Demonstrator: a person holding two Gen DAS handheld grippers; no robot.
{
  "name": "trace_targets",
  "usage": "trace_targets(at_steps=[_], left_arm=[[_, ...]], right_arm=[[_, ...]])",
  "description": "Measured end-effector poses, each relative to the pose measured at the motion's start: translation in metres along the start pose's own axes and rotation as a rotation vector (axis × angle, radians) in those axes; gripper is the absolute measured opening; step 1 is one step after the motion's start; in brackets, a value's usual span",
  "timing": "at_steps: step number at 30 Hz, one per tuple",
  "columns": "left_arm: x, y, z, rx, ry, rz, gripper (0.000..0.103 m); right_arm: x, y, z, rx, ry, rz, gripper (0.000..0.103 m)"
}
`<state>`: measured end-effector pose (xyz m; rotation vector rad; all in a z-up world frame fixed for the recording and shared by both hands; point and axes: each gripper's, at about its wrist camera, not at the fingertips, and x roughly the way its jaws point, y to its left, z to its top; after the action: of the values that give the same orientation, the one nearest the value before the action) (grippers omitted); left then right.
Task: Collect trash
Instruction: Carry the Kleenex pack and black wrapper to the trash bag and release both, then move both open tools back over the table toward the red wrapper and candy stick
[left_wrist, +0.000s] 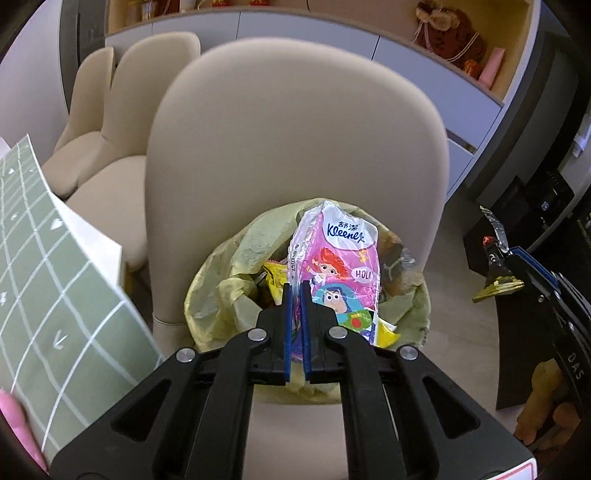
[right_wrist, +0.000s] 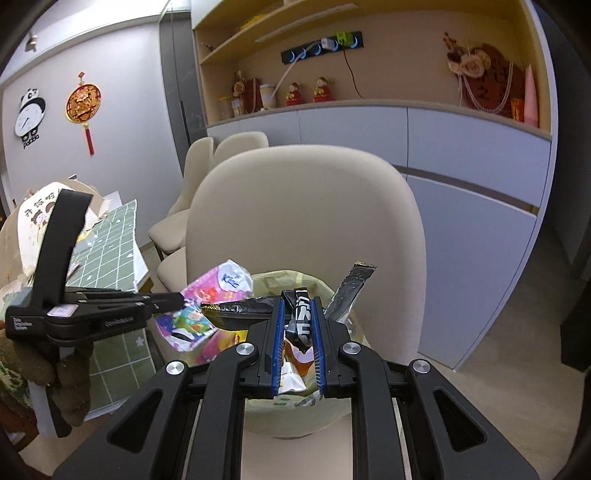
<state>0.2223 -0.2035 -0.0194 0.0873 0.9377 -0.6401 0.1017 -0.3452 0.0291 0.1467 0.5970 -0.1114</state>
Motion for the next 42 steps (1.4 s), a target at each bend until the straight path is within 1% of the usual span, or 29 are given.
trace_targets(at_steps=[4,9,11,13,14,16,19,23,25,30,31,33,34,37,39,42], left_arm=[[0.011,0.002,0.002,0.009,0.015,-0.008,0.004],[0.015,0.001,0.002,0.011,0.037,-0.022,0.005],[0.013,0.002,0.002,0.011,0.031,-0.022,0.01],[0.01,0.004,0.004,0.004,0.029,-0.037,0.025],[0.009,0.006,0.005,-0.002,0.027,-0.044,0.028],[0.004,0.009,0.005,-0.013,0.018,-0.065,0.031],[-0.008,0.014,0.006,-0.019,-0.005,-0.077,0.036],[-0.025,0.022,0.005,-0.031,-0.021,-0.078,0.038],[-0.034,0.024,0.004,-0.023,-0.023,-0.081,0.041],[-0.054,0.029,-0.005,0.009,-0.04,-0.073,0.042],[-0.057,0.031,-0.007,0.007,-0.046,-0.072,0.042],[-0.066,0.039,-0.009,-0.003,-0.053,-0.071,0.043],[-0.07,0.043,-0.011,-0.011,-0.055,-0.071,0.043],[-0.079,0.054,-0.014,-0.032,-0.054,-0.064,0.043],[-0.087,0.066,-0.016,-0.043,-0.061,-0.048,0.043],[-0.108,0.087,-0.024,-0.057,-0.09,-0.014,0.043]], right_arm=[[0.013,-0.004,0.002,0.008,0.019,-0.001,0.015],[0.026,-0.004,0.006,0.02,0.038,0.005,0.015],[0.027,-0.002,0.006,0.018,0.037,0.007,0.015],[0.03,-0.003,0.006,0.018,0.036,0.009,0.015],[0.031,-0.002,0.006,0.019,0.038,0.01,0.015],[0.035,0.001,0.005,0.017,0.046,0.009,0.015],[0.044,0.007,0.002,0.006,0.068,0.012,0.015],[0.059,0.015,-0.003,-0.002,0.102,0.021,0.015],[0.067,0.019,-0.005,-0.007,0.111,0.029,0.015],[0.086,0.022,-0.008,0.014,0.128,0.04,0.015],[0.087,0.021,-0.008,0.019,0.13,0.045,0.017],[0.09,0.022,-0.007,0.027,0.138,0.056,0.028],[0.091,0.023,-0.007,0.025,0.147,0.06,0.037],[0.09,0.029,-0.007,0.013,0.167,0.047,0.038],[0.082,0.036,-0.006,0.002,0.156,0.04,0.038],[0.062,0.052,-0.002,-0.018,0.128,0.053,0.039]])
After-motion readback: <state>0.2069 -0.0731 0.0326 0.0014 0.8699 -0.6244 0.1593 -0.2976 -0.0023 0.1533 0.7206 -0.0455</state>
